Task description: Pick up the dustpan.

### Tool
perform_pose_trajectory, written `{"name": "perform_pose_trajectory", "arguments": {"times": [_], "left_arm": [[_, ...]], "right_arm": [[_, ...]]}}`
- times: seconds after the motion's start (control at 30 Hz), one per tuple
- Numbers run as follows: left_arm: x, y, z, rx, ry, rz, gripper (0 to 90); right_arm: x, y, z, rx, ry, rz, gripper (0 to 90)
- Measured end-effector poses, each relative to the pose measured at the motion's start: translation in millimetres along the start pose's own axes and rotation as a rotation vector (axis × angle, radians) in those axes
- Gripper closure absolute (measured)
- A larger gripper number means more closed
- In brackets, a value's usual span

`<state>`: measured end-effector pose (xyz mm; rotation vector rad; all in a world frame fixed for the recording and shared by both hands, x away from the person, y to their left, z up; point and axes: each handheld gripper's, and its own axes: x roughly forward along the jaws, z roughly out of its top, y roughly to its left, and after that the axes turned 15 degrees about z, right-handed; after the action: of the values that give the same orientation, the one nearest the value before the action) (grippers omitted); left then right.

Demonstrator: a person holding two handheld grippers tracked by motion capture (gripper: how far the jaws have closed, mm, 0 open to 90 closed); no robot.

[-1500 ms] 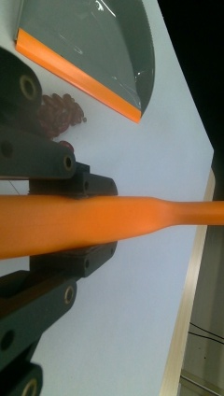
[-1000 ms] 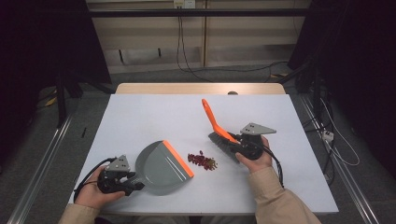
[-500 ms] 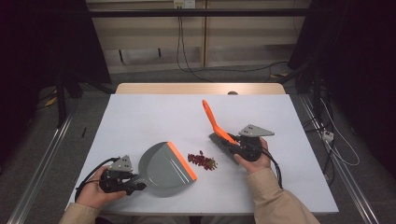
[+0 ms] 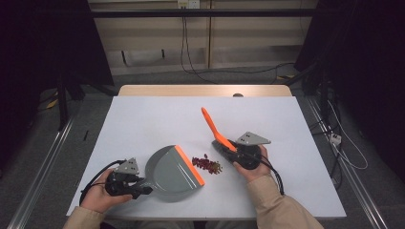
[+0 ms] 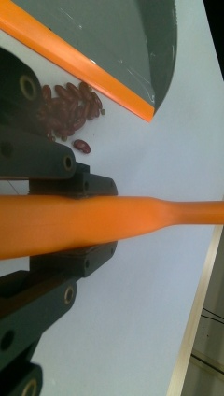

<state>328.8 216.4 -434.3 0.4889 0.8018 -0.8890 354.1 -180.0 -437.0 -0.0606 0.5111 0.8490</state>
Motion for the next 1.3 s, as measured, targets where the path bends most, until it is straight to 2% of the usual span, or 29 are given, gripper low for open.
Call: {"name": "perform_pose_trajectory", "arguments": {"times": [0.23,0.37,0.5,0.53,0.67,0.73,0.77,0.83,0.93,0.97,1.0,1.27,1.3], "left_arm": [[0.7,-0.5,2.4,0.007,0.006,-0.011,63.5],[1.8,-1.7,3.0,-0.003,0.002,-0.028,63.5],[1.7,-3.3,3.9,0.001,0.009,-0.024,63.5],[2.1,-3.5,4.1,0.002,0.006,-0.036,63.5],[3.1,-5.0,5.7,-0.003,0.011,-0.044,63.4],[3.6,-4.9,6.5,0.008,0.016,-0.050,63.4],[3.4,-5.9,6.9,0.003,0.019,-0.040,63.4],[4.0,-6.0,7.6,-0.001,0.016,-0.056,63.4],[3.8,-7.7,8.9,-0.001,0.018,-0.041,63.4],[4.8,-7.5,8.6,-0.006,0.011,-0.055,63.4],[4.8,-6.7,8.9,0.007,0.016,-0.055,63.4],[5.9,-7.4,9.7,-0.009,0.013,-0.060,63.4],[6.0,-6.8,10.0,0.002,0.018,-0.060,63.5]], "right_arm": [[2.2,3.5,-0.2,-0.004,0.000,-0.004,71.1],[4.9,8.0,0.1,-0.015,0.005,-0.005,71.1],[7.3,11.7,0.8,-0.016,0.010,-0.004,71.1],[8.3,12.7,1.0,-0.014,0.010,-0.003,71.0],[13.6,20.0,2.3,-0.018,0.015,-0.006,71.0],[15.9,24.0,2.9,-0.020,0.017,-0.012,70.9],[17.1,25.4,3.1,-0.023,0.017,-0.012,71.0],[18.3,27.3,3.5,-0.019,0.017,-0.016,70.9],[19.9,29.3,3.5,-0.014,0.012,-0.017,70.9],[20.2,30.1,3.7,-0.017,0.014,-0.017,70.9],[20.6,30.9,3.6,-0.018,0.014,-0.018,70.9],[25.5,38.0,4.1,-0.010,0.008,-0.026,70.7],[25.8,38.5,4.0,-0.012,0.009,-0.025,70.7]]}}
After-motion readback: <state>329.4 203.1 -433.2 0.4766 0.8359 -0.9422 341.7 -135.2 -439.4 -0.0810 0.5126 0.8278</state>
